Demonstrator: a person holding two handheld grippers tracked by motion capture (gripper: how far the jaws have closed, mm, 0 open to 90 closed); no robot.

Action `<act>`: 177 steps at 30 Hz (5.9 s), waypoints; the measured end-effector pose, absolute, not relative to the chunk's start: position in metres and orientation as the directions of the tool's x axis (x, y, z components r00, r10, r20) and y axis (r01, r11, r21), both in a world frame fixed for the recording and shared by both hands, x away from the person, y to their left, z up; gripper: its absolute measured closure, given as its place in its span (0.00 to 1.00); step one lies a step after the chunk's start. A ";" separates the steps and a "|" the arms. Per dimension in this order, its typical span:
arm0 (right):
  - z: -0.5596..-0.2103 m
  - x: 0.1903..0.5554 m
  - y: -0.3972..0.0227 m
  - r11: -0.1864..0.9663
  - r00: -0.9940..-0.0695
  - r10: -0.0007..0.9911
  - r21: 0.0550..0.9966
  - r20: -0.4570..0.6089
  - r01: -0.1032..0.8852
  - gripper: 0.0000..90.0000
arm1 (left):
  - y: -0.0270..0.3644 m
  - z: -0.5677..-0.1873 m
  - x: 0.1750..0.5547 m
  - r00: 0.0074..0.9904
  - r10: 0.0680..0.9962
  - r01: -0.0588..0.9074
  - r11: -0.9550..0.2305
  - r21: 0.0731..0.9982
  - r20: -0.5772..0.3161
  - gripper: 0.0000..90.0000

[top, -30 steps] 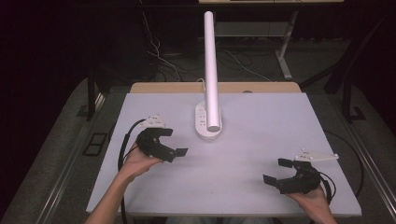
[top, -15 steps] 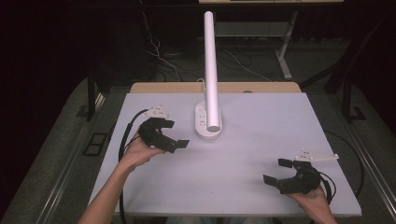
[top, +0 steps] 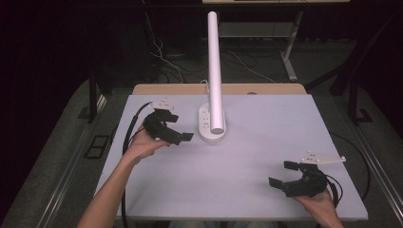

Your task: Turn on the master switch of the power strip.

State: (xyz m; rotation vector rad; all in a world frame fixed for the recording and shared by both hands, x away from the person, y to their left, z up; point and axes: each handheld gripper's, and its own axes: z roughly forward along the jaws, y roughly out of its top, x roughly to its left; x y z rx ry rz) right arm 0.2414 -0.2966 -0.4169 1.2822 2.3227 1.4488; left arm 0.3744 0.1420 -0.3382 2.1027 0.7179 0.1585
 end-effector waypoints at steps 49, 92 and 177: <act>-0.417 0.242 -0.298 0.182 -0.636 0.701 0.781 0.323 0.597 0.00 | 0.116 -0.326 0.455 0.769 0.628 0.498 -0.475 0.726 -0.117 0.23; -0.419 0.245 -0.299 0.192 -0.643 0.695 0.778 0.322 0.598 0.00 | 0.112 -0.377 0.506 0.595 0.738 0.628 -0.179 0.757 -0.319 0.96; -0.419 0.241 -0.306 0.163 -0.637 0.694 0.789 0.335 0.592 0.06 | 0.062 -0.429 0.513 0.537 0.815 0.658 -0.244 0.713 -0.217 1.00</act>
